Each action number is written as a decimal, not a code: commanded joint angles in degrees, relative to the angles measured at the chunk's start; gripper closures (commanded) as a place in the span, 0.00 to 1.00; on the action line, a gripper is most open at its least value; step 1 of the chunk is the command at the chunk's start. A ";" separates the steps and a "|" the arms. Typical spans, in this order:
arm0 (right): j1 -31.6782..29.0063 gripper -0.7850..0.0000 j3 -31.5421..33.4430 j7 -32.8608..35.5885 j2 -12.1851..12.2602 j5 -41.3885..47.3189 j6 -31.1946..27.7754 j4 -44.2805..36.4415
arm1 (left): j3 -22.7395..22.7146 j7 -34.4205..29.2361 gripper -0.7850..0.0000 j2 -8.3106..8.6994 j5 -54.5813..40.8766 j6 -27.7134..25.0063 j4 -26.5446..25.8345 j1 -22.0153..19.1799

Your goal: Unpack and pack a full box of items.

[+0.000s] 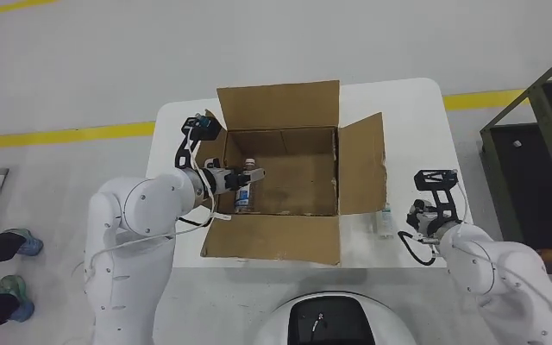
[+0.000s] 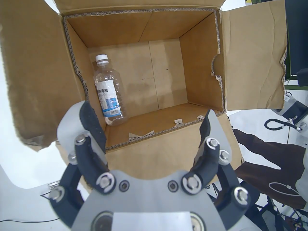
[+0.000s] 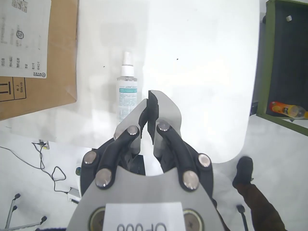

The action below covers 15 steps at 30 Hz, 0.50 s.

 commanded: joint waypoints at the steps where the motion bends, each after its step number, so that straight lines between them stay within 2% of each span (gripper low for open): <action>1: 1.00 0.44 -1.26 -0.13 -0.17 0.08 -0.46 1.66 | 0.00 0.00 0.00 0.00 0.00 0.00 0.00 0.00; 8: 4.57 0.14 -5.19 -0.20 -0.90 -0.94 -0.33 7.34 | 0.00 0.00 0.00 0.00 0.00 0.00 0.00 0.00; 13: 6.66 0.12 -7.47 -0.34 -1.45 -1.12 -0.26 10.69 | 0.00 0.00 0.00 0.00 0.00 0.00 0.00 0.00; 15: 7.40 0.15 -8.08 -0.36 -1.64 -1.25 -0.21 11.77 | 0.00 0.00 0.00 0.00 0.00 0.00 0.00 0.00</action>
